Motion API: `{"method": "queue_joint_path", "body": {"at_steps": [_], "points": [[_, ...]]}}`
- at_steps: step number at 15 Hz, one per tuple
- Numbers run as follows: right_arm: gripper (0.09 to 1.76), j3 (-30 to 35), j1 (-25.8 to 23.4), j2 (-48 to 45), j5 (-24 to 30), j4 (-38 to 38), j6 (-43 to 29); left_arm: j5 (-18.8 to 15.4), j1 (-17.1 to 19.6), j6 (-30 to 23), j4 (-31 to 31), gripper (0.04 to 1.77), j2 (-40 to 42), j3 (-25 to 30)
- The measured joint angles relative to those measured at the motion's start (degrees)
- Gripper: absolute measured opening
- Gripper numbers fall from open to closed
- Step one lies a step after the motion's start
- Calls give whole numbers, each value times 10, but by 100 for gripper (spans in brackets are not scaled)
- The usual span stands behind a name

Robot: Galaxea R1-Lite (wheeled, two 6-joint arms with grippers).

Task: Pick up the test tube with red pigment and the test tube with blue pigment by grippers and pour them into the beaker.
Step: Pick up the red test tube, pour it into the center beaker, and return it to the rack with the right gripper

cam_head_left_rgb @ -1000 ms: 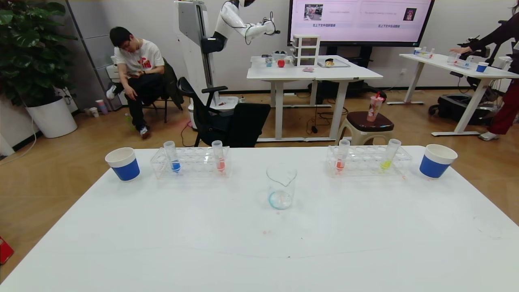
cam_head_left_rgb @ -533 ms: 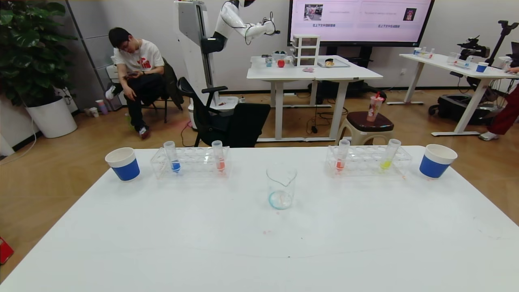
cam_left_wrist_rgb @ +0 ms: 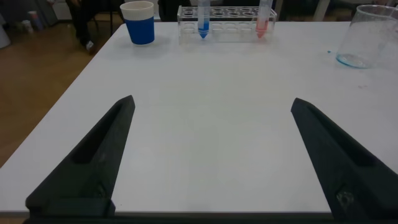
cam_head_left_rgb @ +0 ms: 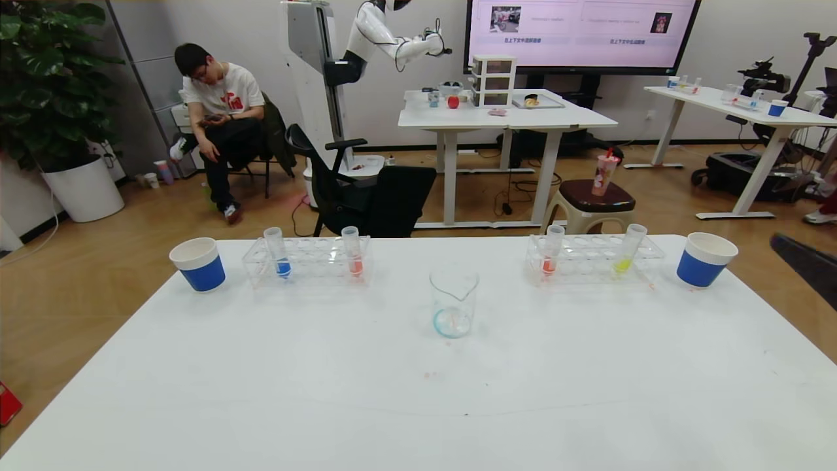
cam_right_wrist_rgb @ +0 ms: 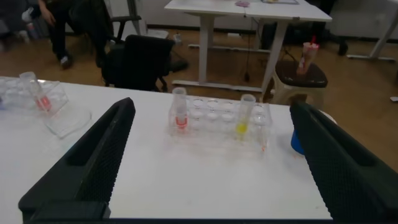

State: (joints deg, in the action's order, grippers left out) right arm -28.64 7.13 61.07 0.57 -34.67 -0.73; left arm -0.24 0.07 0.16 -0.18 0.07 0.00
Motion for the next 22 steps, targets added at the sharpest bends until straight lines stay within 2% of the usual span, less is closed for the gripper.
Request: {"method": "queue_joint_path", "body": {"at_steps": [5,11,16,22], "points": [[174,-83,75,228,-47,-147,0,0,0,0,0,175,0,0],[174,-162,94,471,-53,-309,0,0,0,0,0,175,0,0],[174,-247,88,616,-58,-342,0,0,0,0,0,175,0,0],[174,-320,79,707,-71,-347,-1,0,0,0,0,175,0,0]]}}
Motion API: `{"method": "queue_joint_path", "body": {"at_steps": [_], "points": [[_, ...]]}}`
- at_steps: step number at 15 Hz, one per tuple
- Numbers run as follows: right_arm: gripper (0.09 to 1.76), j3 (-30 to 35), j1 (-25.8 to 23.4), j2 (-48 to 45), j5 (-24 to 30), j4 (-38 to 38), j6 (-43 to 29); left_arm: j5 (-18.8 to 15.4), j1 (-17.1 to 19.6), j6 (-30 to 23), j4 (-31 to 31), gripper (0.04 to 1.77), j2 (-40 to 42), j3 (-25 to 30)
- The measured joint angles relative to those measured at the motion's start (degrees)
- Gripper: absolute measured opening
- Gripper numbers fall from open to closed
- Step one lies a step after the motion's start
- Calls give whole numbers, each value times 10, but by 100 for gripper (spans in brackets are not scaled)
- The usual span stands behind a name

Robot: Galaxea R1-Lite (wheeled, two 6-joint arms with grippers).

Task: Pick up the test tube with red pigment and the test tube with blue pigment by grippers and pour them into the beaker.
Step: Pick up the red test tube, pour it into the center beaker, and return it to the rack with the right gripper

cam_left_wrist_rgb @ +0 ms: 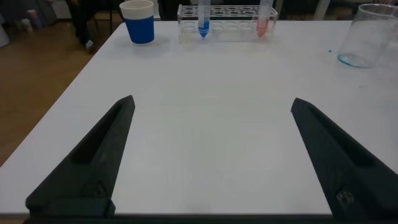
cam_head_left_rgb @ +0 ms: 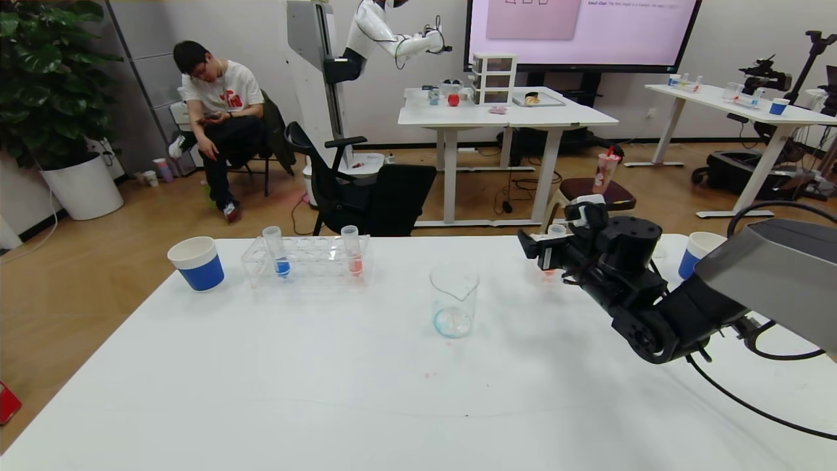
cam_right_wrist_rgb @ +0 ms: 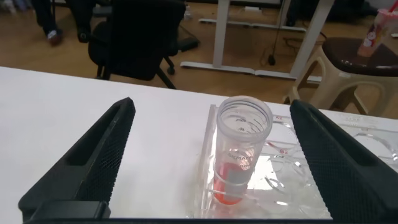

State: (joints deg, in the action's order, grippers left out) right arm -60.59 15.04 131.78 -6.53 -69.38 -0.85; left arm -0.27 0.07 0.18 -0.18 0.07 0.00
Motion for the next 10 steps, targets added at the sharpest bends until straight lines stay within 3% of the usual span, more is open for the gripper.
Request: {"method": "queue_joint_path", "body": {"at_steps": [6,7,8,10], "points": [[173,-26,-5,34,-9,-1,-22,0,0,0,0,175,0,0],[163,-27,-5,35,-9,-1,-22,0,0,0,0,175,0,0],[138,-28,-4,35,-10,-1,-22,0,0,0,0,175,0,0],[55,-28,-4,33,-18,-7,-22,0,0,0,0,175,0,0]]}}
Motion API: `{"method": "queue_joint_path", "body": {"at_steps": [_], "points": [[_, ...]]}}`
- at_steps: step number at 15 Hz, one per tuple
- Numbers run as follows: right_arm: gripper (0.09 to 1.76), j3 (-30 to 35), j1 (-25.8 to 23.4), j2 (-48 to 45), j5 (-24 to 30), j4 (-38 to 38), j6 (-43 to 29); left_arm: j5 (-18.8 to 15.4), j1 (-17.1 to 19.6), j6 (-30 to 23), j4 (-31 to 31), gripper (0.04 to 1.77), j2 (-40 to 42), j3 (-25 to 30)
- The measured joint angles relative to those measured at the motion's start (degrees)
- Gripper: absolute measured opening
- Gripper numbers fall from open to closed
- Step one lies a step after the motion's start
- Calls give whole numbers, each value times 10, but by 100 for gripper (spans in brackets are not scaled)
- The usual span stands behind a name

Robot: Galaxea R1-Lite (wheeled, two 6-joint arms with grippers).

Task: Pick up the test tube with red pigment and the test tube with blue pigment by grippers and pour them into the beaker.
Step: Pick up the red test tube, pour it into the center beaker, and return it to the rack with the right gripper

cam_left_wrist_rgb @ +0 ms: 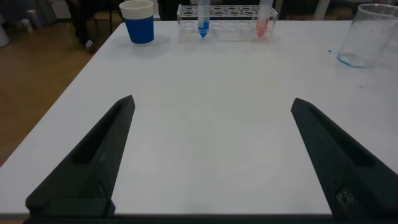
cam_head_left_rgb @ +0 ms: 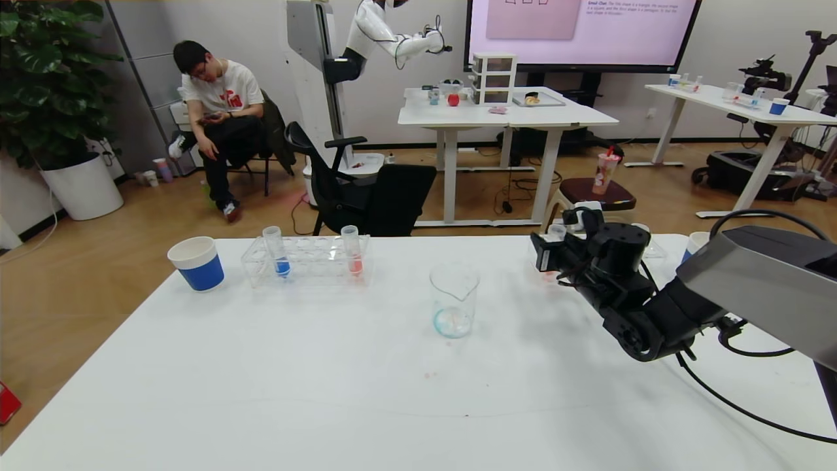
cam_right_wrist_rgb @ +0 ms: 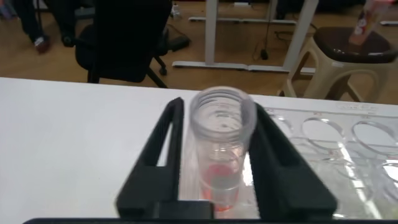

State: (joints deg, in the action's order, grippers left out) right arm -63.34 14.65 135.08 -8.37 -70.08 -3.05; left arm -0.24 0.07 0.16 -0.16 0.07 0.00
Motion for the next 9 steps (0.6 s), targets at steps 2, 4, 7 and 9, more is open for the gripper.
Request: {"method": "queue_joint_path", "body": {"at_steps": [2,4,7,9], "points": [[40,2,1,-1,-1,-27,1,0,0,0,0,175,0,0],[58,5,3,-2,0,-32,1,0,0,0,0,175,0,0],[53,5,2,-8,-1,-30,2,0,0,0,0,175,0,0],[53,0,1,-18,-1,-24,4,0,0,0,0,175,0,0]]}}
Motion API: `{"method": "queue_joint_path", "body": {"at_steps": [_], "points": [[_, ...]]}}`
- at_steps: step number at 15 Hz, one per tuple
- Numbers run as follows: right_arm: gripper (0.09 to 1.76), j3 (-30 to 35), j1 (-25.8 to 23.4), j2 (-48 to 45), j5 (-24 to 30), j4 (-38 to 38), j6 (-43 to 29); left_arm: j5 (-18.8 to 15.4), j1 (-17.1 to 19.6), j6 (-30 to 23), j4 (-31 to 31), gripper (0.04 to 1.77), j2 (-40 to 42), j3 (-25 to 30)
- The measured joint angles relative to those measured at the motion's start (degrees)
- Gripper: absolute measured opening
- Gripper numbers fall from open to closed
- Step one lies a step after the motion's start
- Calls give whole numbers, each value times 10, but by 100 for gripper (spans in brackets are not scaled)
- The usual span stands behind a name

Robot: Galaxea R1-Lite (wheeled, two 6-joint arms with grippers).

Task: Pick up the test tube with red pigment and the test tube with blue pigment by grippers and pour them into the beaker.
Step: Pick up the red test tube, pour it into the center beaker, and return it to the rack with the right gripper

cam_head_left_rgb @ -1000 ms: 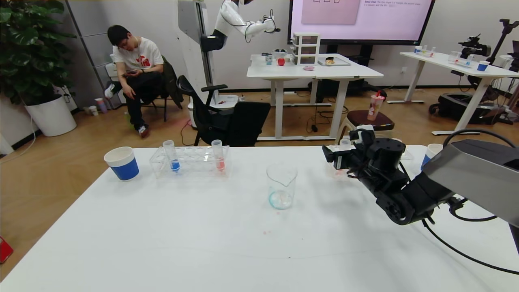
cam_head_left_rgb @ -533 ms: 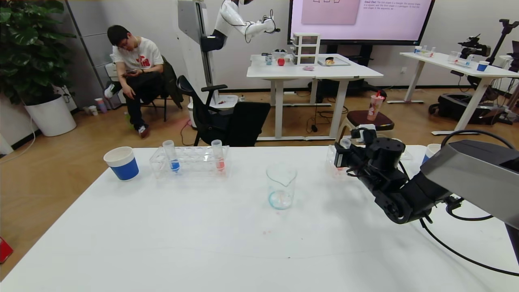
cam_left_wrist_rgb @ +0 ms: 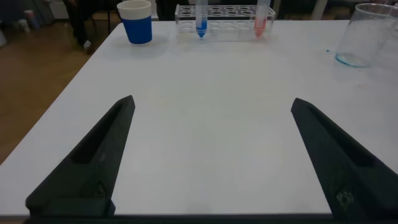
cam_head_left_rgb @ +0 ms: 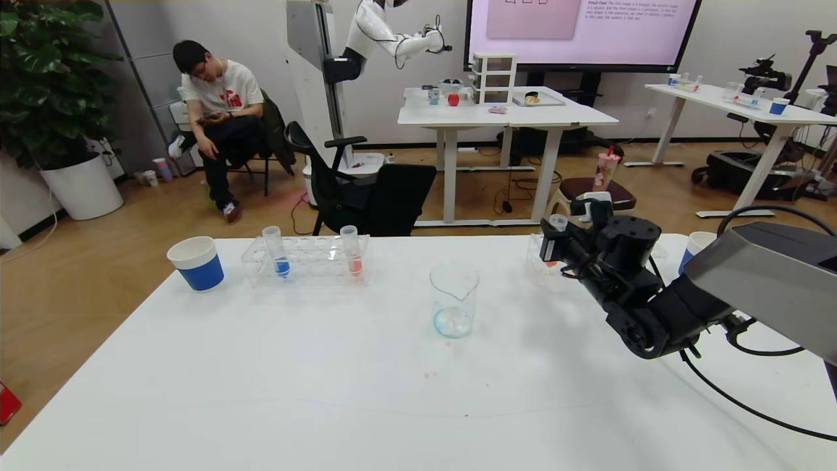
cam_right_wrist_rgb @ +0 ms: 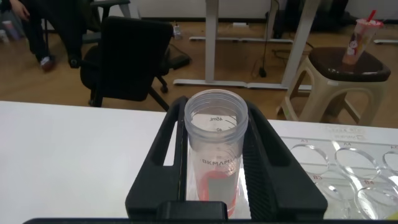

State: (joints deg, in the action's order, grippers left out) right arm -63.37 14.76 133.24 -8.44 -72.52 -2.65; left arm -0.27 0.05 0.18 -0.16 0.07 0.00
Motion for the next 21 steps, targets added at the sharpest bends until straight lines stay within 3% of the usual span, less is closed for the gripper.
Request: {"method": "queue_joint_path", "body": {"at_steps": [7,10,14,20,21], "points": [[53,-38,-1,-73,4,100,3,0,0,0,0,175,0,0],[52,-63,1,-90,30,150,3,0,0,0,0,175,0,0],[52,-66,7,-102,162,156,71,0,0,0,0,175,0,0],[52,-58,16,-56,374,-41,282,0,0,0,0,175,0,0],[52,-55,17,-46,389,-55,304,0,0,0,0,175,0,0]]}}
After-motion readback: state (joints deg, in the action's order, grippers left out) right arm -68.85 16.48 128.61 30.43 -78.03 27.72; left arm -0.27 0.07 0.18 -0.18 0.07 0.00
